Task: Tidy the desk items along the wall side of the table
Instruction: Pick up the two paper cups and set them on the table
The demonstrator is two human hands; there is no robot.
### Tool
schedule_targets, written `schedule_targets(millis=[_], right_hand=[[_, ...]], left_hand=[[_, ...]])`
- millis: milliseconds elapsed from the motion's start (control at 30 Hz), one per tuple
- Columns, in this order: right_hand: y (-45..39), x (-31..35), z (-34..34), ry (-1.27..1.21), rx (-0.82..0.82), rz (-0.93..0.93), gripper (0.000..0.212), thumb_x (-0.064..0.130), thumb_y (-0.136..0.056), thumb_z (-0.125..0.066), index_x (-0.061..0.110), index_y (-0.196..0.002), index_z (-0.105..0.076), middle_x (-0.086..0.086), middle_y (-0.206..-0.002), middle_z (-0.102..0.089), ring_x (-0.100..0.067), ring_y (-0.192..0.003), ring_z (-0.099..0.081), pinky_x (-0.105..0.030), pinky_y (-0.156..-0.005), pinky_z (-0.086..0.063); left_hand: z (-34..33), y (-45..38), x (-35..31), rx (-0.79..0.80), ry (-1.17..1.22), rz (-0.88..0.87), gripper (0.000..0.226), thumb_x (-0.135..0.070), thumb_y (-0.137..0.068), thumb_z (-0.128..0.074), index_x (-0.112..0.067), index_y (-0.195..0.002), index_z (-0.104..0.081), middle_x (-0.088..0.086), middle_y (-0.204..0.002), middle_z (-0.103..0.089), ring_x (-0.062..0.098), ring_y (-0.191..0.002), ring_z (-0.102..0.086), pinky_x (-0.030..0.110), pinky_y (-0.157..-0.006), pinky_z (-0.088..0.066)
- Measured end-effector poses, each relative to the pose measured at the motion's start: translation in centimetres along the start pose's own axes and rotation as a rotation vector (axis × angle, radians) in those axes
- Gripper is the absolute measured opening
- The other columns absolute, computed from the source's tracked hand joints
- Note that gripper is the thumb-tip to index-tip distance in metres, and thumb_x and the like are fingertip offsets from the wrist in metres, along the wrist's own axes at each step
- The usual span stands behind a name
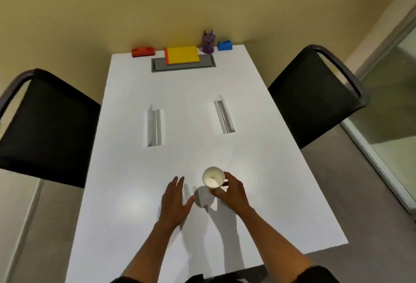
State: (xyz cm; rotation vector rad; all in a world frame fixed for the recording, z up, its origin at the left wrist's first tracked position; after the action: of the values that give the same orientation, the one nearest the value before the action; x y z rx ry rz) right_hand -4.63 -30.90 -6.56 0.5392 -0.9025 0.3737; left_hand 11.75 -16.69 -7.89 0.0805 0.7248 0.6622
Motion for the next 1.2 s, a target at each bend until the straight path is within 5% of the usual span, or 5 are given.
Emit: schedule_targets(millis=[433,600,733,900,1200], right_hand=[[-2.3,-3.8,-2.7,0.026,0.181,0.045,0.059,0.019,-0.066,-0.086,0.02,-0.119,-0.061,0.009,-0.107,-0.066,-0.009,-0.088,-0.061,-0.026,-0.077,-0.052],[-3.0,-4.1,-2.1,0.133,0.292,0.043,0.076,0.012,-0.072,-0.082,0.013,-0.139,-0.048,0.002,-0.135,-0.055,-0.016,-0.121,-0.055,-0.032,-0.101,-0.047],[-4.3,-4.3,0.6,0.065,0.14,-0.084,0.046,0.006,-0.088,-0.066,0.012,-0.132,-0.056,-0.001,-0.129,-0.06,-0.017,-0.111,-0.061,-0.029,-0.096,-0.05],[-5.9,-1.2,1.5,-0.017,0.1,-0.033,0.01,0.018,-0.088,-0.069,0.014,-0.097,-0.073,0.006,-0.089,-0.072,-0.001,-0.077,-0.067,-0.012,-0.071,-0.051],[-6.2,1.6,-1.2,0.356,0.27,0.12,0.013,0.009,-0.08,-0.07,0.01,-0.093,-0.072,-0.004,-0.095,-0.071,-0.018,-0.088,-0.066,-0.027,-0.078,-0.051]], left_hand=[[-2.0,-0.2,-1.8,-0.077,0.269,0.232,0.049,-0.032,-0.093,-0.061,-0.014,-0.138,-0.05,0.004,-0.144,-0.05,0.016,-0.127,-0.051,0.028,-0.105,-0.042],[-1.9,-0.9,-2.1,-0.102,0.333,0.258,0.035,-0.027,-0.094,-0.061,-0.012,-0.126,-0.061,0.004,-0.13,-0.062,0.013,-0.113,-0.059,0.014,-0.087,-0.038],[-1.6,-2.0,-2.9,-0.124,0.371,0.219,0.022,-0.028,-0.091,-0.066,-0.01,-0.103,-0.069,0.004,-0.105,-0.07,0.017,-0.095,-0.064,0.003,-0.07,-0.039],[-1.3,-3.6,-4.5,-0.152,0.32,0.175,0.027,-0.03,-0.08,-0.076,-0.01,-0.077,-0.058,0.0,-0.075,-0.062,0.014,-0.07,-0.055,0.021,-0.062,-0.042],[-1.5,-4.9,-5.2,-0.152,0.201,0.204,0.018,-0.007,-0.074,-0.073,-0.011,-0.072,-0.056,0.0,-0.067,-0.057,0.02,-0.065,-0.054,0.031,-0.06,-0.044]])
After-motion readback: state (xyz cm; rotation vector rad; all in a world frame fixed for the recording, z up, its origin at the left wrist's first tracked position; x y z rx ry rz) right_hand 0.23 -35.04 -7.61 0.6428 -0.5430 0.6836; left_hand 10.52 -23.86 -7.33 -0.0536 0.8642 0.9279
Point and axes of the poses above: each hand's wrist, its own y-axis away from the middle knuckle, its own z-axis out of the back of the hand, x = y × z, the point moved 5 cm from there along -y, towards the middle knuckle
